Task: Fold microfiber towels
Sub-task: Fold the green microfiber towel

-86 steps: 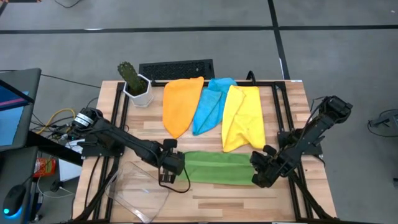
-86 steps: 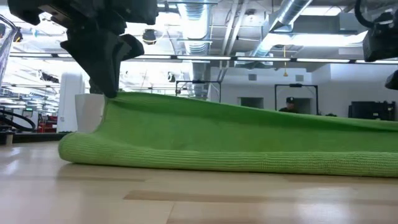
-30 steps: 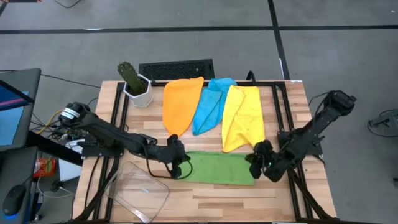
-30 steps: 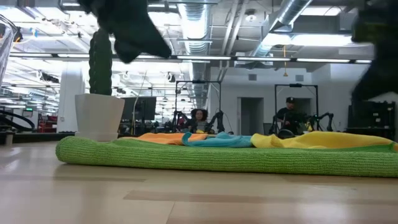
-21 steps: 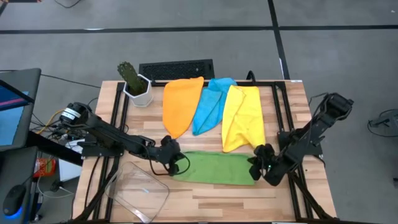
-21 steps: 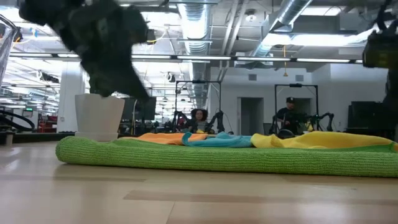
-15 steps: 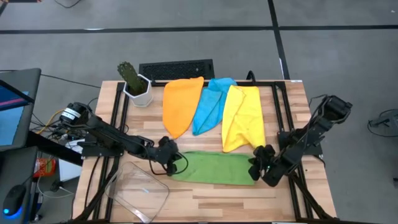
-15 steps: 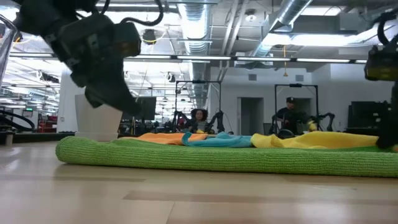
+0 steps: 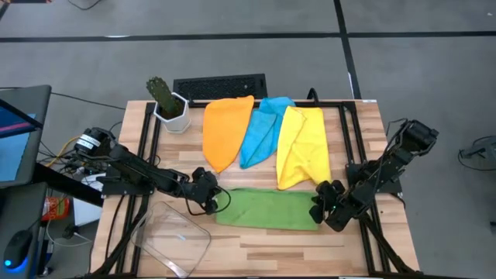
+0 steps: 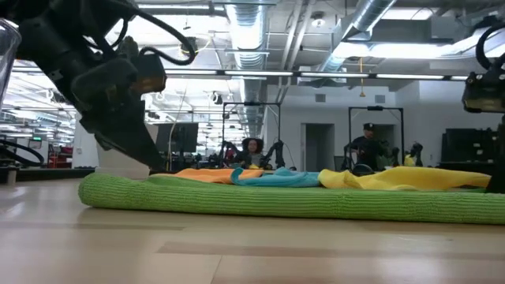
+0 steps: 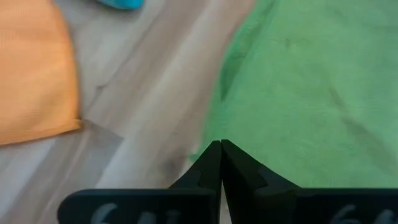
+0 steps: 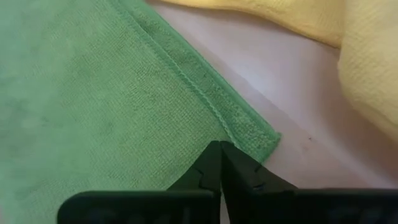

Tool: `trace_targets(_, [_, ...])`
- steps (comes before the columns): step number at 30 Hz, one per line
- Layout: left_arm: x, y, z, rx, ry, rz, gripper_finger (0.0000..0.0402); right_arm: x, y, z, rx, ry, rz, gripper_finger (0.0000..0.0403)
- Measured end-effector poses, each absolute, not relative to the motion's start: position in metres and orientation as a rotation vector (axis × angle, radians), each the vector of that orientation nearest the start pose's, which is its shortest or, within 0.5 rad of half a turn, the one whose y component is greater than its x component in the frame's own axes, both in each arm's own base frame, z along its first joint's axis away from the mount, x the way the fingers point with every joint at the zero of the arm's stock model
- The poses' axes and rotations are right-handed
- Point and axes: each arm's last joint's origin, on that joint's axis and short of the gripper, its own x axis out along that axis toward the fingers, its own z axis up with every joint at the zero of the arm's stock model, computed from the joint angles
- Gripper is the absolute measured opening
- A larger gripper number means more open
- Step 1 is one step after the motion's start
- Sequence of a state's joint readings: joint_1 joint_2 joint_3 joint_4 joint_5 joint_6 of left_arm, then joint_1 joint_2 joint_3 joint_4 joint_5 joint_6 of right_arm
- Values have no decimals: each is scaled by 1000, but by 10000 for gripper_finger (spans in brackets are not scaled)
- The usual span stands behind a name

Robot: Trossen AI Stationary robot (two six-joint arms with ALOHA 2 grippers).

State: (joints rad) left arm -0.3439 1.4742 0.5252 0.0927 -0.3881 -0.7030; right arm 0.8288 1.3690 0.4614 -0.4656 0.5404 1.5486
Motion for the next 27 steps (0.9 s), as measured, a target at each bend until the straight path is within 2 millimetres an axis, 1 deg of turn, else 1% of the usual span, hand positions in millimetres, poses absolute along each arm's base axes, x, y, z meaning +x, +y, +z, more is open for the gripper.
trace_targets(4, [234, -72, 127, -364, 728, 341, 0, 132, 122, 125, 548, 891, -546, 20])
trace_targets(8, [236, -71, 129, -383, 695, 351, 0, 129, 120, 137, 572, 838, -511, 16])
trace_targets(11, [244, -76, 140, -452, 586, 313, 0, 129, 122, 143, 597, 794, -469, 23])
trace_targets(14, [253, -88, 151, -499, 478, 207, 0, 131, 135, 146, 597, 742, -360, 27])
trace_targets(16, [256, -97, 151, -510, 478, 137, 0, 132, 147, 145, 589, 718, -286, 23])
trace_targets(19, [262, -114, 146, -506, 507, 67, 0, 132, 163, 137, 602, 712, -221, 12])
trace_targets(23, [269, -135, 124, -492, 608, 28, 0, 130, 176, 120, 641, 729, -223, 13])
trace_targets(25, [273, -141, 118, -507, 620, 32, 0, 129, 179, 112, 660, 740, -242, 21])
trace_targets(27, [274, -143, 113, -509, 644, 41, 0, 128, 182, 105, 676, 752, -254, 27])
